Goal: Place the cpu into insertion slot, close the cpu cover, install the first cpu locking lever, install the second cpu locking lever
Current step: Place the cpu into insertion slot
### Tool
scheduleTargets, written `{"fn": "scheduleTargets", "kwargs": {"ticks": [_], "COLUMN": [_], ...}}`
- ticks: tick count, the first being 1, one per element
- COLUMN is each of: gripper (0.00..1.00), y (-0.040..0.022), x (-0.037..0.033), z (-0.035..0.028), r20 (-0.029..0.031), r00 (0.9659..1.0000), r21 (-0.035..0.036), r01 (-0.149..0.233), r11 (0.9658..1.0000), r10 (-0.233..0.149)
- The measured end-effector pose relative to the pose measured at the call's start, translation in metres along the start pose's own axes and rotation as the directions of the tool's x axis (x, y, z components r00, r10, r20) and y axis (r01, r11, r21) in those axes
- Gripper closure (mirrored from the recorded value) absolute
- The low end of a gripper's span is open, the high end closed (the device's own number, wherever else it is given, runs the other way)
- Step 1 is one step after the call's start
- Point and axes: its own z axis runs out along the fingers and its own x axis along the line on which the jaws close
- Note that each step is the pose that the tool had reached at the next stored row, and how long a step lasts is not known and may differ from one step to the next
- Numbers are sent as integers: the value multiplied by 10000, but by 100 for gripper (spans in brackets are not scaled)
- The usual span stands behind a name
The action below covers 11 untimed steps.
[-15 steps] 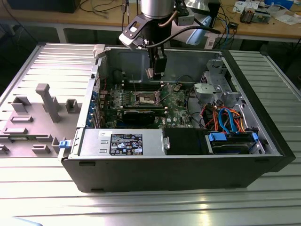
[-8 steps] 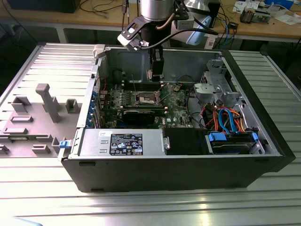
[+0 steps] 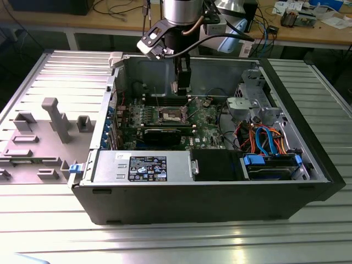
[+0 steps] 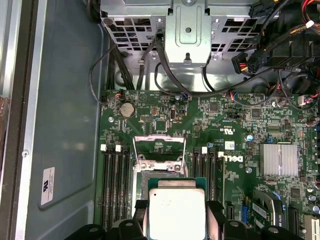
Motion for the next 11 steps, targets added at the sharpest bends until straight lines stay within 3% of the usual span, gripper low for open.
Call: {"fn": "scheduleTargets", "kwargs": {"ticks": [6,11], "gripper": [45,45], "y": [-1,-20], "x": [0,47], "z": [0,30], "r20": [1,4], "r00": [10000,10000], "r21": [-1,-1], "r01": [0,-48], "r11": [10000,10000], "r10": [0,48]}}
